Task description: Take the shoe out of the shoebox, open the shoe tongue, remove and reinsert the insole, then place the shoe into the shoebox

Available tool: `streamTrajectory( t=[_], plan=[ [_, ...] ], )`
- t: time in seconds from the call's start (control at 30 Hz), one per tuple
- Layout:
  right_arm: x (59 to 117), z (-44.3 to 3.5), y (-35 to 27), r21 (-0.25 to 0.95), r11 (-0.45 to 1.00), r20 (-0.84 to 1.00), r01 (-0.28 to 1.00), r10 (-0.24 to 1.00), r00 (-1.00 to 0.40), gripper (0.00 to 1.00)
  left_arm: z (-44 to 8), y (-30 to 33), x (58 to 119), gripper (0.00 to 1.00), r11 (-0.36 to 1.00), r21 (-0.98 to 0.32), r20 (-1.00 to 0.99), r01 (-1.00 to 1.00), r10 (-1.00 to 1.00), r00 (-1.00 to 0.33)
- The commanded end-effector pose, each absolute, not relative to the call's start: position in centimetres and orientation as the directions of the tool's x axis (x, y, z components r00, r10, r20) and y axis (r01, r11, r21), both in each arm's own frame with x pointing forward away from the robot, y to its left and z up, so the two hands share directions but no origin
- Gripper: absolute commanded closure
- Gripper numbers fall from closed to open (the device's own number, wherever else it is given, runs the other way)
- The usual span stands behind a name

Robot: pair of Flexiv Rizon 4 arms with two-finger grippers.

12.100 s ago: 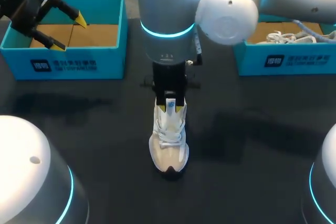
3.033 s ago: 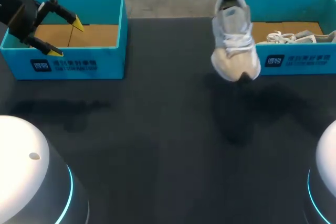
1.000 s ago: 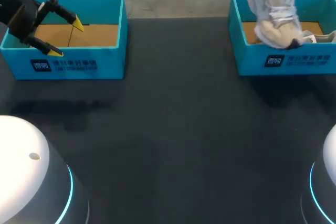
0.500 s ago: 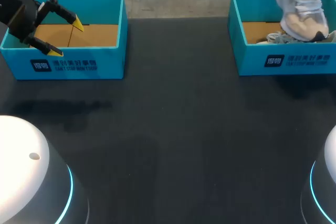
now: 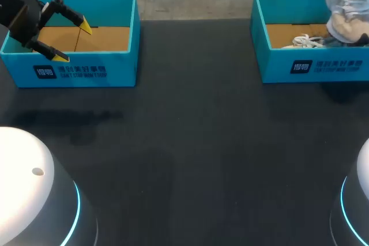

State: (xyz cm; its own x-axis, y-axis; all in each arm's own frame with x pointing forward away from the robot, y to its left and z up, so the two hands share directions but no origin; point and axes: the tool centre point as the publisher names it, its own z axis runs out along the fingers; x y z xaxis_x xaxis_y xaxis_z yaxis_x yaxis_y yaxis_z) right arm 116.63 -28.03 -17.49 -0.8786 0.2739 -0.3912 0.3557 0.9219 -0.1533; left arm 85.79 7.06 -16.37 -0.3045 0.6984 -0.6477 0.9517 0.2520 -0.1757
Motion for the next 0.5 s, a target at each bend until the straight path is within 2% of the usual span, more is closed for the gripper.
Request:
streamTrajectory(
  t=[0.03,0.2,0.3,0.5],
  plan=[
    [117.9,-17.5,-29.0,-0.154,0.91,-0.379,0.384,0.305,-0.874,1.0,-16.4,7.0,85.9,0.0,0.251,-0.176,-0.645,0.952,0.701,-0.304],
    [118.0,-17.3,-29.6,-0.141,0.874,-0.397,0.465,0.38,-0.835,1.0,-16.4,7.0,85.9,0.0,0.251,-0.176,-0.645,0.952,0.701,-0.304],
    [117.8,-17.2,-30.1,-0.117,0.814,-0.411,0.569,0.482,-0.774,1.0,-16.4,7.0,85.9,0.0,0.251,-0.176,-0.645,0.952,0.701,-0.304],
    [117.1,-17.4,-30.8,-0.09,0.577,-0.461,0.812,0.698,-0.548,1.0,-16.4,7.0,85.9,0.0,0.251,-0.176,-0.645,0.952,0.701,-0.304]
  ],
)
